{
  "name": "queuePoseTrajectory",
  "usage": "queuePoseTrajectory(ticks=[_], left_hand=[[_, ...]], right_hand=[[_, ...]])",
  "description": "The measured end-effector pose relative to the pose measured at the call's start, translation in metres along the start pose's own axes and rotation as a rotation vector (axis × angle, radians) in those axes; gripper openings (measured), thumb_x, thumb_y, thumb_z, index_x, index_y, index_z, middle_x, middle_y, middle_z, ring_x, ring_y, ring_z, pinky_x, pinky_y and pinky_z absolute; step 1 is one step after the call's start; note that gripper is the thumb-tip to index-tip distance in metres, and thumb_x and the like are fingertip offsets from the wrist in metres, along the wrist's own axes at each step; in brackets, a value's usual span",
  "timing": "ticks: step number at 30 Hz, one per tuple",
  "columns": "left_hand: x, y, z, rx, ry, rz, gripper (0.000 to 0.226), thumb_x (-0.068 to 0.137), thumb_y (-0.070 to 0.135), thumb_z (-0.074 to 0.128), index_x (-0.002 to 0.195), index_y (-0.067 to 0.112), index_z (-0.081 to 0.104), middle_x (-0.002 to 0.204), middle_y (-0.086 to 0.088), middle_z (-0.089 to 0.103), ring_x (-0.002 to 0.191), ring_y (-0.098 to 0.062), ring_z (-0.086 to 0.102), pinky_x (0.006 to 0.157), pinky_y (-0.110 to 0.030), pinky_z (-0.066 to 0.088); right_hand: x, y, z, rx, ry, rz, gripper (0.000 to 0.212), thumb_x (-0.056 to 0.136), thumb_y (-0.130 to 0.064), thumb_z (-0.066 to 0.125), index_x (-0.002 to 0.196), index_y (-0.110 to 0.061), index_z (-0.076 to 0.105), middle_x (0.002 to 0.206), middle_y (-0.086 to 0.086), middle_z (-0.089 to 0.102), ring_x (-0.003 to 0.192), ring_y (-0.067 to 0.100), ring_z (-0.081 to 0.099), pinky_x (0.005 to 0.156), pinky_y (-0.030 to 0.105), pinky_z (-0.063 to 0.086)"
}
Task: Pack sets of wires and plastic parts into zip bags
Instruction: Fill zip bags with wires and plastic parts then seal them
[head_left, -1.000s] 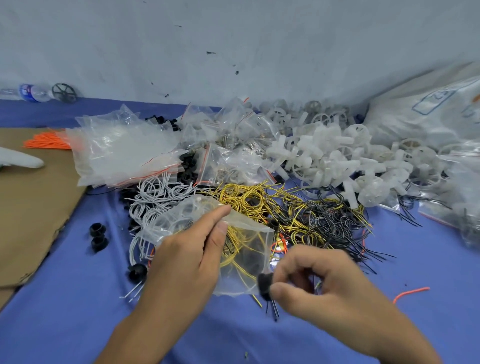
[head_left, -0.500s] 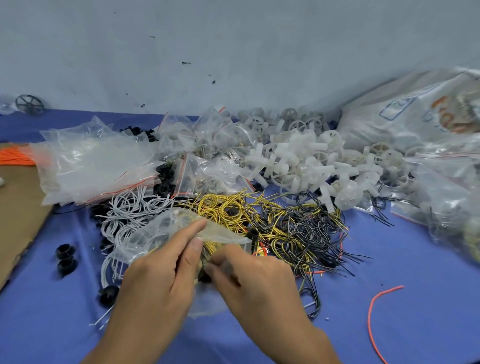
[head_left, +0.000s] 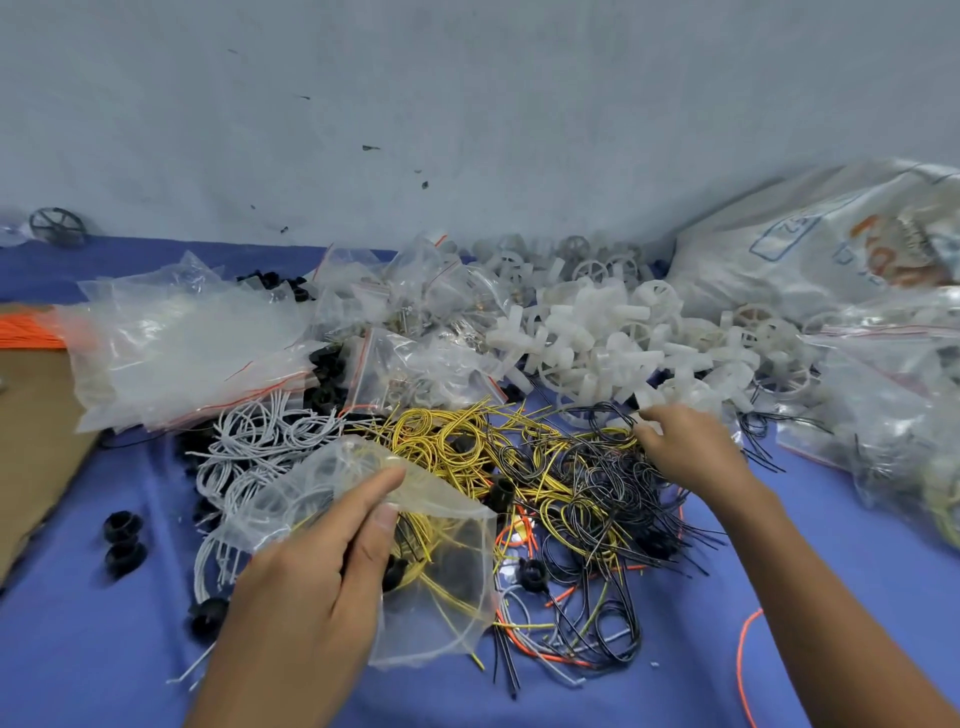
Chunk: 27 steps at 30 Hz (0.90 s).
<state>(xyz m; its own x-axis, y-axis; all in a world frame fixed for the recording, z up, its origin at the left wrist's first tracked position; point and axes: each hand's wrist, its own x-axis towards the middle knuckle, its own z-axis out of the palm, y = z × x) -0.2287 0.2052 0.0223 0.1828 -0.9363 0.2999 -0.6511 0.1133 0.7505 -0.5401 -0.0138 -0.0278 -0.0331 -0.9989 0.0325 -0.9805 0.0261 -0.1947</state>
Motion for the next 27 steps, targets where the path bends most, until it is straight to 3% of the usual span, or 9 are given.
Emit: queuePoseTrajectory(ticks=[5,8,13,16,18,20,22,24,27], left_hand=[[0.001,0.0,0.0,0.011,-0.026,0.006,0.038,0.09,0.047,0.044,0.123,0.049,0.062,0.05,0.022,0.05,0.048,0.0,0.049,0.044,-0.016,0.034],[0.002,0.001,0.001,0.029,-0.019,0.017,0.038,0.089,0.048,0.043,0.123,0.049,0.062,0.051,0.022,0.051,0.049,0.0,0.049,0.044,-0.018,0.029],[0.004,-0.001,-0.001,0.024,-0.012,0.034,0.037,0.089,0.05,0.042,0.122,0.053,0.059,0.048,0.018,0.049,0.045,-0.002,0.047,0.044,-0.017,0.029],[0.005,-0.002,-0.001,0.012,-0.021,0.029,0.038,0.09,0.051,0.04,0.123,0.052,0.058,0.048,0.017,0.049,0.044,-0.003,0.045,0.044,-0.018,0.031],[0.006,-0.001,-0.001,-0.003,-0.036,0.028,0.039,0.09,0.053,0.039,0.124,0.051,0.058,0.048,0.014,0.049,0.042,-0.005,0.043,0.043,-0.016,0.03],[0.009,0.0,0.0,-0.003,-0.04,0.032,0.041,0.09,0.055,0.038,0.125,0.05,0.059,0.053,0.015,0.053,0.049,-0.006,0.048,0.047,-0.018,0.034],[0.01,0.002,0.002,0.015,-0.035,0.053,0.043,0.091,0.054,0.038,0.126,0.046,0.06,0.059,0.021,0.055,0.056,-0.004,0.051,0.051,-0.023,0.036],[0.01,0.005,0.006,0.049,-0.02,0.078,0.04,0.096,0.052,0.039,0.128,0.042,0.061,0.062,0.022,0.055,0.054,-0.002,0.048,0.05,-0.022,0.031],[0.006,0.008,0.007,0.159,0.009,0.107,0.038,0.098,0.045,0.041,0.13,0.04,0.062,0.061,0.005,0.058,0.051,-0.012,0.048,0.048,-0.028,0.033]], right_hand=[[0.005,0.002,0.0,-0.072,-0.094,-0.041,0.041,0.102,-0.034,0.042,0.138,-0.018,0.051,0.13,0.013,0.059,0.112,0.033,0.058,0.09,0.039,0.047],[0.009,-0.001,-0.003,-0.112,-0.174,-0.056,0.04,0.104,-0.03,0.038,0.136,-0.011,0.052,0.135,0.016,0.055,0.117,0.034,0.054,0.095,0.04,0.046],[-0.007,-0.004,-0.027,0.036,0.11,-0.077,0.04,0.104,-0.023,0.039,0.14,-0.01,0.05,0.142,0.017,0.045,0.125,0.034,0.047,0.097,0.04,0.041],[-0.033,-0.008,-0.059,0.227,0.344,-0.163,0.032,0.101,-0.019,0.048,0.129,-0.017,0.062,0.13,0.01,0.053,0.11,0.029,0.058,0.087,0.034,0.042],[-0.062,-0.013,-0.083,0.478,0.409,-0.244,0.024,0.098,-0.014,0.056,0.113,-0.025,0.071,0.111,0.001,0.062,0.093,0.014,0.062,0.079,0.025,0.045],[-0.102,-0.025,-0.098,0.832,0.29,-0.353,0.021,0.092,-0.013,0.065,0.102,-0.029,0.075,0.093,-0.005,0.068,0.077,0.007,0.063,0.072,0.016,0.048],[-0.141,-0.039,-0.101,1.07,0.077,-0.497,0.018,0.085,-0.02,0.068,0.1,-0.023,0.077,0.086,-0.001,0.069,0.071,0.014,0.063,0.068,0.019,0.051],[-0.171,-0.057,-0.091,1.134,-0.137,-0.617,0.015,0.085,-0.015,0.069,0.097,-0.019,0.077,0.091,-0.001,0.068,0.07,0.02,0.062,0.064,0.025,0.052],[-0.194,-0.086,-0.06,1.076,-0.297,-0.661,0.023,0.088,-0.009,0.062,0.096,-0.023,0.079,0.098,-0.004,0.065,0.071,0.015,0.063,0.063,0.027,0.052]])
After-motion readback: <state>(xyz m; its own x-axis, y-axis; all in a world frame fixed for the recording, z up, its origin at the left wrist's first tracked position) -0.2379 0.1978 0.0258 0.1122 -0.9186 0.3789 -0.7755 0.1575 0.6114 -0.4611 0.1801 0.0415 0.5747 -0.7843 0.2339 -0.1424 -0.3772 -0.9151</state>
